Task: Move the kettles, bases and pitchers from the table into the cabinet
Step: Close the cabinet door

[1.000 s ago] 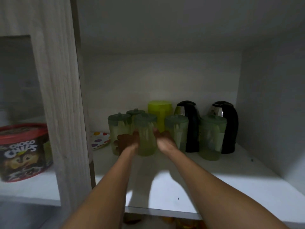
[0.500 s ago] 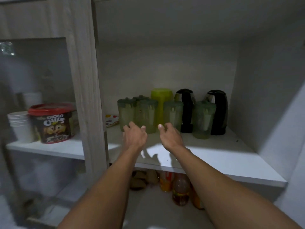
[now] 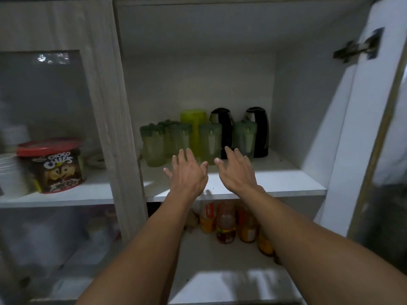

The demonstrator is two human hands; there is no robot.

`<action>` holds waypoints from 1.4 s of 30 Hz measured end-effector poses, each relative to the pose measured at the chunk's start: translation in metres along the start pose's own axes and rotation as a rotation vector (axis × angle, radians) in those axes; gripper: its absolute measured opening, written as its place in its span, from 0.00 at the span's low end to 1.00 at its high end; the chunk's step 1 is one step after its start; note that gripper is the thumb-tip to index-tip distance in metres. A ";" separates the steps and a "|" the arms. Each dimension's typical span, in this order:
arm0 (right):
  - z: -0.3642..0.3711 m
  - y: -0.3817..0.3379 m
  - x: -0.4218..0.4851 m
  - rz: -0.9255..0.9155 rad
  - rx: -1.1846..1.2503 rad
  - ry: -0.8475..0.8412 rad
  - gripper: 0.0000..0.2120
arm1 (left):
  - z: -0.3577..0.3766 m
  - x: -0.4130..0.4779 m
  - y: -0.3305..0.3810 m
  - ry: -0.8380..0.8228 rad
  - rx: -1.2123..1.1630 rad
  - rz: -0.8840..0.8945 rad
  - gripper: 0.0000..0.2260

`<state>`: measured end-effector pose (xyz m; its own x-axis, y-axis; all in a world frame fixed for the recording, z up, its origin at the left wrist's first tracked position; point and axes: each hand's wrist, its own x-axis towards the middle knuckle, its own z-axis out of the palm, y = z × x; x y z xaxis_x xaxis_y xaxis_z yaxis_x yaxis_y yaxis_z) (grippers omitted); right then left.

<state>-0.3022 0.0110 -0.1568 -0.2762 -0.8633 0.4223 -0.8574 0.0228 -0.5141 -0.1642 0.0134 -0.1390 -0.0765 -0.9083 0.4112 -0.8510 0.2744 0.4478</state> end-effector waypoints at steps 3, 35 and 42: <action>-0.012 -0.010 -0.028 0.076 -0.054 0.064 0.30 | -0.013 -0.016 -0.005 -0.040 -0.037 0.102 0.30; -0.394 0.088 -0.450 0.849 -0.550 0.617 0.29 | -0.020 -0.451 0.309 -0.623 -0.591 0.829 0.40; -0.443 0.163 -0.432 0.733 -0.407 0.630 0.32 | 0.005 -0.492 0.396 -0.555 -0.703 0.733 0.46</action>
<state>-0.5151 0.6107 -0.0920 -0.8630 -0.1531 0.4815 -0.4376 0.7028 -0.5609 -0.4661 0.5670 -0.1684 -0.7982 -0.4247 0.4272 -0.0449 0.7492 0.6608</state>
